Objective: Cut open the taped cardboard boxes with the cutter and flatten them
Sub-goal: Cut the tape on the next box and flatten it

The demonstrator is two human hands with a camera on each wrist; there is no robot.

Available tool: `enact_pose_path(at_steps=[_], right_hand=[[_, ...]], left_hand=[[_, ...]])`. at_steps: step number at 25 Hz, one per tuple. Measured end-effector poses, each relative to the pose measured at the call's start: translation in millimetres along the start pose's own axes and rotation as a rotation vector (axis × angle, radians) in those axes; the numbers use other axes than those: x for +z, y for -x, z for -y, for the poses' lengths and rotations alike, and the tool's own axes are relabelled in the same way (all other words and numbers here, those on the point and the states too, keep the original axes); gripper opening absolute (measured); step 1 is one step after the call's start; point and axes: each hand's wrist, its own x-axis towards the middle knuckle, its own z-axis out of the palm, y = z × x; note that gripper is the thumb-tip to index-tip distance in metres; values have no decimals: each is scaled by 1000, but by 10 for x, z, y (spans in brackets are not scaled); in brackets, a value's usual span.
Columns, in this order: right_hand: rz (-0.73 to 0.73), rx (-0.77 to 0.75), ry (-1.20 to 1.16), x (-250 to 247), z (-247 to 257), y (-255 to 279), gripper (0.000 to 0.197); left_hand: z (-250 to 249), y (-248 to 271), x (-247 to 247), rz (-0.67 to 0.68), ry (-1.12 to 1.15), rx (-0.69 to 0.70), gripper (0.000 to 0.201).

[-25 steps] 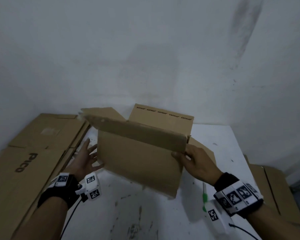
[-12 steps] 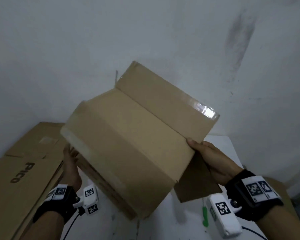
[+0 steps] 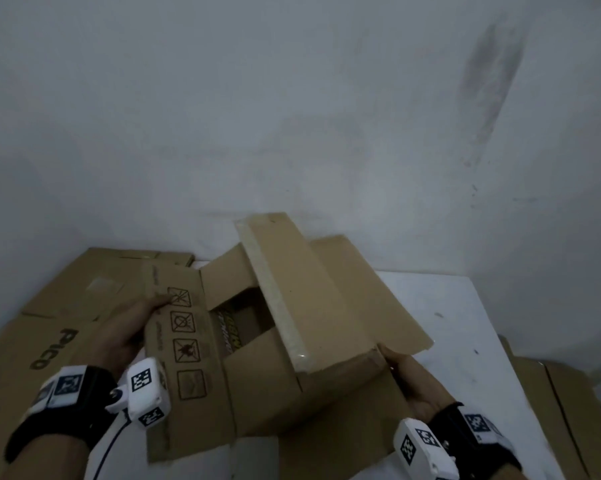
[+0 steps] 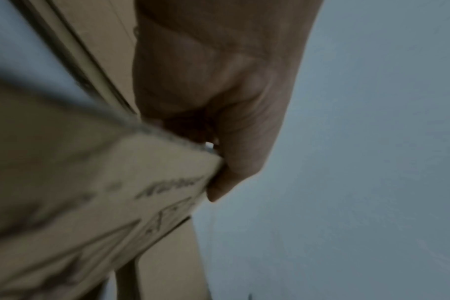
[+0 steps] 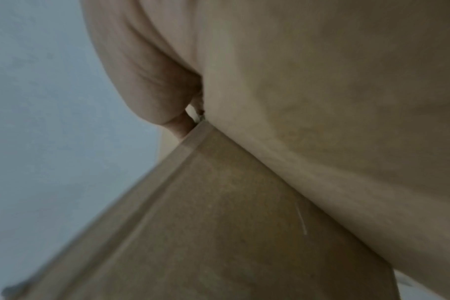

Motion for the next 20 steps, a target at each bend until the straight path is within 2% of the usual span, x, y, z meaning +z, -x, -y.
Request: enact_pose_path(at_steps=[4, 8, 10, 11, 13, 14, 15, 16, 18, 19, 20], right_hand=[[-96, 117, 51, -210, -396, -274, 54], [-375, 85, 345, -577, -710, -660, 59], [-467, 29, 355, -774, -767, -842, 60], [-471, 18, 304, -751, -761, -820, 52], [-519, -51, 224, -316, -576, -285, 35], [-531, -67, 197, -241, -518, -207, 33], [-543, -75, 177, -199, -483, -154, 38], [-545, -75, 131, -165, -465, -132, 53], [-605, -124, 156, -94, -427, -188, 98], [-615, -213, 195, -35, -401, -153, 99], [-591, -310, 248, 46, -371, -119, 88]], left_hand=[[-141, 110, 370, -57, -127, 133, 22], [52, 147, 785, 36, -215, 131, 20], [155, 108, 913, 63, -189, 133, 30], [187, 89, 959, 62, -176, 138, 39], [250, 64, 1027, 52, -170, 161, 53], [286, 48, 1051, 42, -188, 173, 57], [321, 62, 1082, 31, -214, 177, 60], [363, 69, 1112, 27, -240, 171, 65], [466, 77, 1185, 52, -280, 141, 75], [536, 61, 1227, 70, -320, 135, 79], [618, 33, 1261, 83, -411, 148, 82]])
